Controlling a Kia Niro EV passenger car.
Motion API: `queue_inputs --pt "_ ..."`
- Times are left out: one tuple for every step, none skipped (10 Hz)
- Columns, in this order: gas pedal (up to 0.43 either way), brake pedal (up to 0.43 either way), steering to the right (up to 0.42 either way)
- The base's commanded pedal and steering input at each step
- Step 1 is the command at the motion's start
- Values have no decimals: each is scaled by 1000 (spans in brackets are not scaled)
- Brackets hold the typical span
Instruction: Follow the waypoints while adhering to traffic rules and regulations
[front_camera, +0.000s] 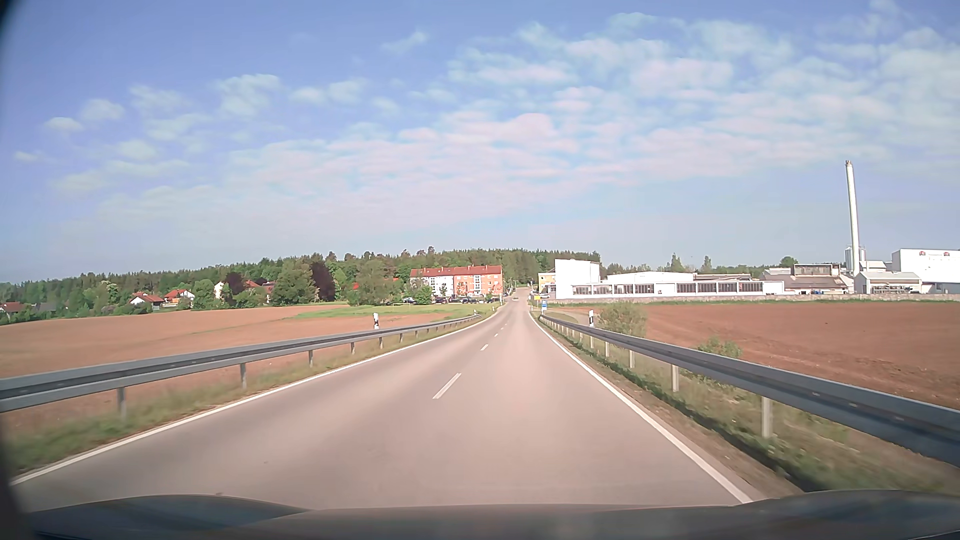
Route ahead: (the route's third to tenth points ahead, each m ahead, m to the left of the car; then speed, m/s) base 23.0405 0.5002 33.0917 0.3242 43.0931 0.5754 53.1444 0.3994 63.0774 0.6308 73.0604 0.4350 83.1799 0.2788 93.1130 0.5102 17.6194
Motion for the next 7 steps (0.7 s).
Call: queue_inputs --pt "0 0 4" --pt "0 0 4" --pt "0 0 4" --pt "0 0 4" --pt "0 0 4" --pt "0 0 3" --pt "0 0 3"
